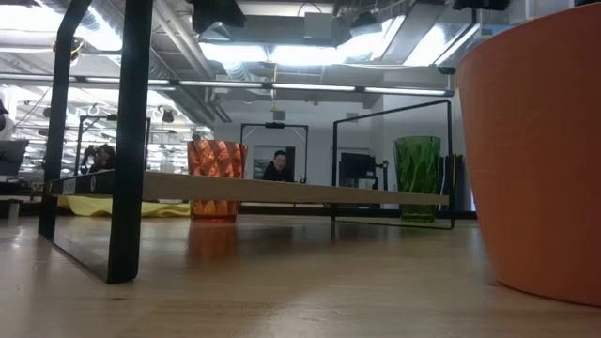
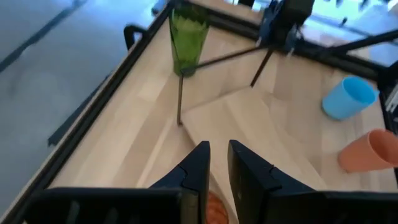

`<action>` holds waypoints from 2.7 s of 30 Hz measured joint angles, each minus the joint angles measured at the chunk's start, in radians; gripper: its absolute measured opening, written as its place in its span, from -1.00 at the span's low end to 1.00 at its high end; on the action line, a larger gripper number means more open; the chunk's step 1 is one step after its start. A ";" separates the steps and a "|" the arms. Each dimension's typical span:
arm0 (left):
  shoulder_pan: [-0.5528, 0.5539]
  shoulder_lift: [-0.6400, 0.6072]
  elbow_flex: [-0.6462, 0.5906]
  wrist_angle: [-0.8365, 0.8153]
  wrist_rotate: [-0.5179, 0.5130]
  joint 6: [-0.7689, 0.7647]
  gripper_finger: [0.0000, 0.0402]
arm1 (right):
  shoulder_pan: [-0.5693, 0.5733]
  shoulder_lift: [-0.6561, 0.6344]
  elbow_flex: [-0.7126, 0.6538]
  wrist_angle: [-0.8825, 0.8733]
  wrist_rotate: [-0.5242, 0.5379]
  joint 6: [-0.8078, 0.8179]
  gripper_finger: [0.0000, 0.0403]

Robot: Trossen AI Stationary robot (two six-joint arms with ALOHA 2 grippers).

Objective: Stack small to large cups/mugs on shelf
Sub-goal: Put the brown cup on the shelf

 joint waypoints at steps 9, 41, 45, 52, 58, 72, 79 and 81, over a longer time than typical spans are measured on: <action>-0.067 0.011 0.000 0.111 -0.009 -0.054 -0.74 | 0.157 0.066 0.000 -0.103 -0.068 0.056 -0.30; -0.194 0.020 0.000 0.090 -0.101 -0.106 -0.75 | 0.244 0.136 0.000 0.325 0.221 0.090 -0.30; -0.191 0.020 0.000 -0.018 -0.138 -0.112 -0.75 | 0.245 0.135 0.000 0.328 0.261 0.042 -0.30; -0.168 0.023 -0.108 -0.108 -0.246 -0.067 -0.75 | 0.218 0.135 0.064 0.331 0.348 -0.071 -0.30; -0.063 0.024 -0.293 -0.009 -0.240 -0.089 -0.68 | 0.187 0.135 0.199 0.331 0.464 -0.197 -0.30; 0.095 0.114 -0.335 -0.021 -0.089 -0.086 -0.32 | 0.042 0.084 0.361 0.011 0.579 -0.167 -0.30; 0.057 0.231 -0.335 -0.036 -0.079 -0.063 -0.32 | -0.009 0.059 0.359 0.004 0.576 -0.189 -0.30; 0.049 0.251 -0.335 -0.031 -0.079 -0.063 -0.32 | -0.019 0.057 0.359 0.004 0.577 -0.194 -0.30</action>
